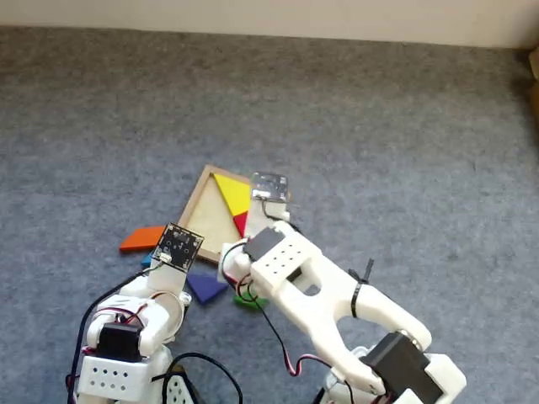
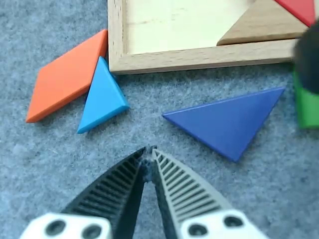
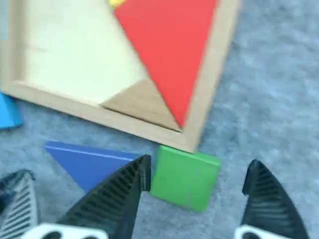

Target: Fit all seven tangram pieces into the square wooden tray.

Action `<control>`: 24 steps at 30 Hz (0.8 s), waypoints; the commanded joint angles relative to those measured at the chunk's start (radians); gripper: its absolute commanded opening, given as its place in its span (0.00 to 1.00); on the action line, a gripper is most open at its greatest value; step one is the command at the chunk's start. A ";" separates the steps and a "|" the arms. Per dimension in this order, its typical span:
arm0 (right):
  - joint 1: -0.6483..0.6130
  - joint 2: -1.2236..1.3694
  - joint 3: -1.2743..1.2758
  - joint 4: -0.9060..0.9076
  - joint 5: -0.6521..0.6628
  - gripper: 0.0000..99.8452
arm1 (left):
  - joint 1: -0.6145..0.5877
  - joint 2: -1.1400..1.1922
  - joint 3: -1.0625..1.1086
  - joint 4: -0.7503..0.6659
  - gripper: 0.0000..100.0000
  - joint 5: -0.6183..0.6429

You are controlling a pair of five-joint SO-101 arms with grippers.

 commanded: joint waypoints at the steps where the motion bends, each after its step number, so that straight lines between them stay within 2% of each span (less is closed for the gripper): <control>1: -0.041 -0.050 0.045 -0.077 -0.012 0.29 | -0.008 -0.058 0.019 0.006 0.01 0.006; 5: -0.048 -0.050 0.101 -0.157 -0.012 0.29 | -0.008 -0.058 0.019 0.006 0.01 0.006; 16: -0.042 -0.024 0.125 -0.159 -0.011 0.29 | -0.008 -0.058 0.019 0.006 0.01 0.006; 21: -0.019 0.125 0.116 -0.159 -0.011 0.20 | -0.008 -0.058 0.019 0.006 0.01 0.006; 24: 0.005 0.159 0.102 -0.157 -0.009 0.19 | -0.008 -0.058 0.019 0.006 0.01 0.006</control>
